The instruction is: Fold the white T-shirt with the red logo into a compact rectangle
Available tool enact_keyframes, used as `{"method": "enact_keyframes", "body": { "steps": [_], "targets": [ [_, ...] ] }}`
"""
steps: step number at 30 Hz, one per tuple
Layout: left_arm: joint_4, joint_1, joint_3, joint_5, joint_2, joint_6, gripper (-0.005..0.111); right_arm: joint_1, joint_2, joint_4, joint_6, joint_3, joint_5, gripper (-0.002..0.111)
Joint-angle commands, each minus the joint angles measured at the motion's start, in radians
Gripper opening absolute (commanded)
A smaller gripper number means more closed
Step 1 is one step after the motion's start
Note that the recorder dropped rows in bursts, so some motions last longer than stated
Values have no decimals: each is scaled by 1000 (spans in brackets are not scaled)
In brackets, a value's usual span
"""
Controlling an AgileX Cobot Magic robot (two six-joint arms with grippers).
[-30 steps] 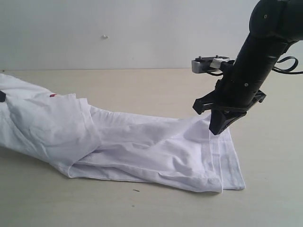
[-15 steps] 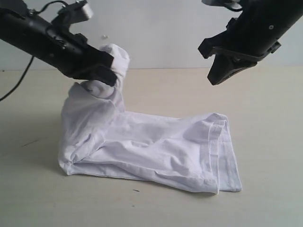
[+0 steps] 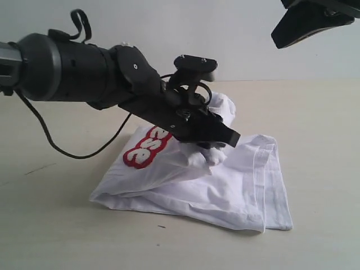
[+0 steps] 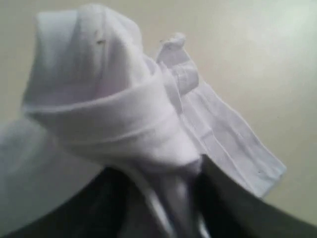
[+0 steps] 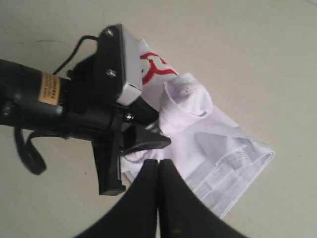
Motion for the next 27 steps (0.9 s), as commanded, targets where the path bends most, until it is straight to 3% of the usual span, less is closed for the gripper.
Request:
{"method": "enact_keyframes", "body": {
  "steps": [1, 3, 7, 12, 16, 20, 24, 27],
  "targets": [
    [-8, -41, -40, 51, 32, 8, 88, 2, -17, 5, -6, -10, 2, 0],
    [-3, -66, -50, 73, 37, 54, 94, 2, -17, 5, -6, -10, 2, 0],
    [0, -101, -77, 143, 34, 80, 94, 2, -15, 5, -6, -10, 7, 0],
    [50, -96, -88, 186, -3, 66, 94, 2, -15, 1, -6, -10, 17, 0],
    [209, -59, -88, 231, -56, -19, 94, 2, -15, 4, -6, 14, 5, 0],
    [473, -4, -88, 311, -121, -186, 94, 2, -7, 1, -8, 79, -41, 0],
    [780, 70, -88, 433, -153, -360, 77, 2, 21, -11, -8, 112, -89, 0],
    [954, 121, -83, 528, -153, -473, 51, 2, 39, -30, -6, 113, -89, 0]
  ]
}}
